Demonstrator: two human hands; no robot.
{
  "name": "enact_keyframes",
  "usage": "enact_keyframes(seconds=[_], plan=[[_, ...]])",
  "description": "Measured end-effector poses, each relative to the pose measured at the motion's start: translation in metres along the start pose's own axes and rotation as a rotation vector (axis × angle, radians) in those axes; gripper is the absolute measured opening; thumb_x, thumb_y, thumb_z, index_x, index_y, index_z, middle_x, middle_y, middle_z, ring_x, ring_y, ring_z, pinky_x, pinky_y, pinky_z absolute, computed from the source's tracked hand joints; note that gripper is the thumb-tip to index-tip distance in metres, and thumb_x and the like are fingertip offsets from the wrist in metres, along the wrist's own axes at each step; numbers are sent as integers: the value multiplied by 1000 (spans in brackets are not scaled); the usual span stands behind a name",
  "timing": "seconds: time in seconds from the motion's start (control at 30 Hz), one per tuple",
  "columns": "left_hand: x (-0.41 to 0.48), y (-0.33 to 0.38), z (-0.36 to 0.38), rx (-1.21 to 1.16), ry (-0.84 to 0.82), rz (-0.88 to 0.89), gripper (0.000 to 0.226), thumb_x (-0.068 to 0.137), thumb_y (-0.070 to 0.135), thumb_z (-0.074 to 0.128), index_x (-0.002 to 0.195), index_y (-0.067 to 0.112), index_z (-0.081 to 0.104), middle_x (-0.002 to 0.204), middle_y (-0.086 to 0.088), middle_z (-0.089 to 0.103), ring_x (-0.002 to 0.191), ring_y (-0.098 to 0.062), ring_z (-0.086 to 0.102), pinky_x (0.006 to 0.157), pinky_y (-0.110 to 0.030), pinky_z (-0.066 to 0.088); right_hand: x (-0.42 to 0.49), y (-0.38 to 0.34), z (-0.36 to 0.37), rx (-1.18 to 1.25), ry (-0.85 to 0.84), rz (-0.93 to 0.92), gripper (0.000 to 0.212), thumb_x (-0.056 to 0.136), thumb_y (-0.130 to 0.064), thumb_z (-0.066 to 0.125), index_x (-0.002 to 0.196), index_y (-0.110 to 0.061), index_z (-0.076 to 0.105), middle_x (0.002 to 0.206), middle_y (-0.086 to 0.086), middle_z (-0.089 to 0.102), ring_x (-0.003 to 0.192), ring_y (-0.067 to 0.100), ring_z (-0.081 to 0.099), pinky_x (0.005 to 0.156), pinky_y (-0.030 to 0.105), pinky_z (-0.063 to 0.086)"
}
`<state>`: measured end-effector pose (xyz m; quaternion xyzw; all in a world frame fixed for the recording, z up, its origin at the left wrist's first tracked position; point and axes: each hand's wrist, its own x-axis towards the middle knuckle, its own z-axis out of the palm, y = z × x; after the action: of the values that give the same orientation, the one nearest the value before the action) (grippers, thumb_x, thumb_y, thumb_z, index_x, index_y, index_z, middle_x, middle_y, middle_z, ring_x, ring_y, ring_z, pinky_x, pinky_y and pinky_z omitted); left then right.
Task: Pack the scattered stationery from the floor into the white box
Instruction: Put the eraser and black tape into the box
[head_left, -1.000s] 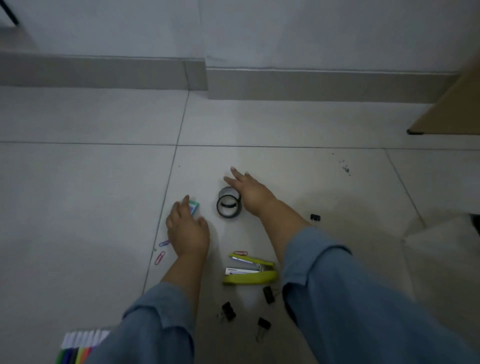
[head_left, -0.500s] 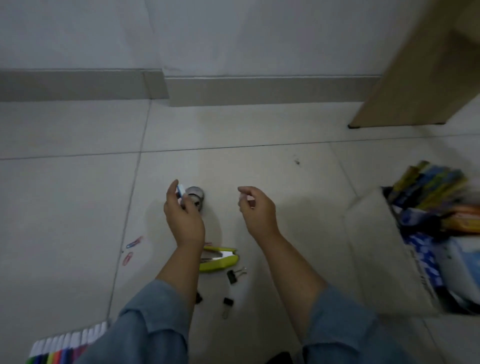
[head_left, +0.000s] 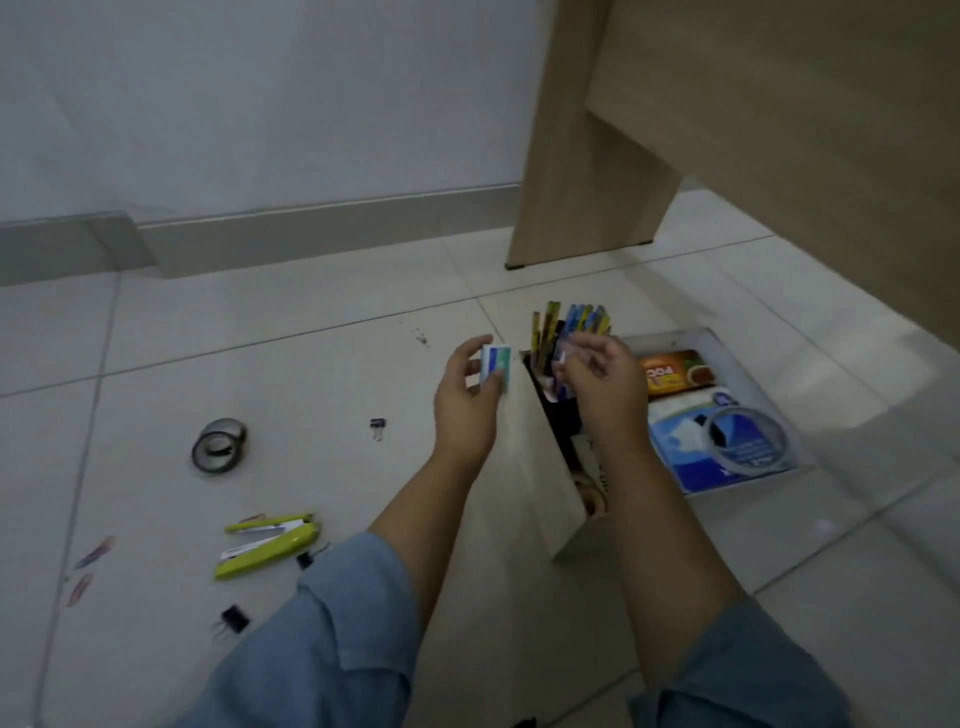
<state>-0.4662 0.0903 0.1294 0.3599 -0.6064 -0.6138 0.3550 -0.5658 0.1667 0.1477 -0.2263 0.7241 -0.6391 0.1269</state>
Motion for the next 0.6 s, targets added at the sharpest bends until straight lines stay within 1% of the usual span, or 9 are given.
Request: enact_keyframes(seconds=[0.03,0.1,0.2,0.27,0.33,0.43,0.47,0.53,0.6], plan=[[-2,1,9,-24,-30,-8,32,92,4,51,119,19,55,106,-5,57,88,-17,61,83,-35,54,5,5,-14,-29,20,11,17,89,-6,57,106,-9,62,105,14,67,97,27,66,79,29,55],[-4,1,23,-67,-70,-24,27,89,2,55,114,12,58,103,-11,62,91,-22,63,78,-28,55,13,13,-33,-44,39,29,19,90,-6,56,107,-3,64,102,11,67,96,29,66,83,36,56],[-2,1,42,-101,-74,-31,24,85,-3,60,109,3,59,97,-15,64,90,-22,64,71,-19,56,17,23,-47,-84,69,29,20,91,-10,57,108,-4,65,86,-2,64,86,24,69,79,35,57],[2,1,54,-37,-61,-4,22,84,-2,62,104,6,60,93,-10,63,88,-23,64,71,-24,57,19,28,-50,-118,75,24,20,91,-13,57,108,-8,66,82,-8,63,78,17,68,72,29,57],[6,-2,62,63,-52,33,22,83,-1,62,102,9,62,90,-4,60,88,-25,66,75,-33,59,20,31,-52,-133,80,22,19,91,-15,58,107,-11,67,82,-12,62,73,9,66,68,25,56],[11,-10,66,131,-65,60,24,83,-3,61,104,9,63,85,4,57,87,-24,65,79,-39,59,20,35,-55,-145,82,8,18,89,-18,62,106,-14,66,90,-3,65,82,15,65,71,30,57],[12,-13,67,149,-69,71,25,83,-3,61,104,9,63,86,5,56,86,-23,64,80,-38,59,20,36,-55,-157,84,-3,20,87,-19,65,106,-13,66,94,0,66,84,15,64,71,28,55],[15,-19,68,203,-80,101,26,82,-2,62,105,10,64,91,-1,60,86,-21,64,80,-37,58,19,38,-56,-167,81,-33,23,84,-20,69,105,-11,66,95,3,68,84,12,63,69,20,52],[17,-23,69,308,-101,136,27,82,3,64,108,11,66,98,-8,65,88,-20,63,79,-31,56,19,38,-57,-168,82,-57,22,81,-18,72,101,-9,68,93,5,70,85,11,64,70,17,52]])
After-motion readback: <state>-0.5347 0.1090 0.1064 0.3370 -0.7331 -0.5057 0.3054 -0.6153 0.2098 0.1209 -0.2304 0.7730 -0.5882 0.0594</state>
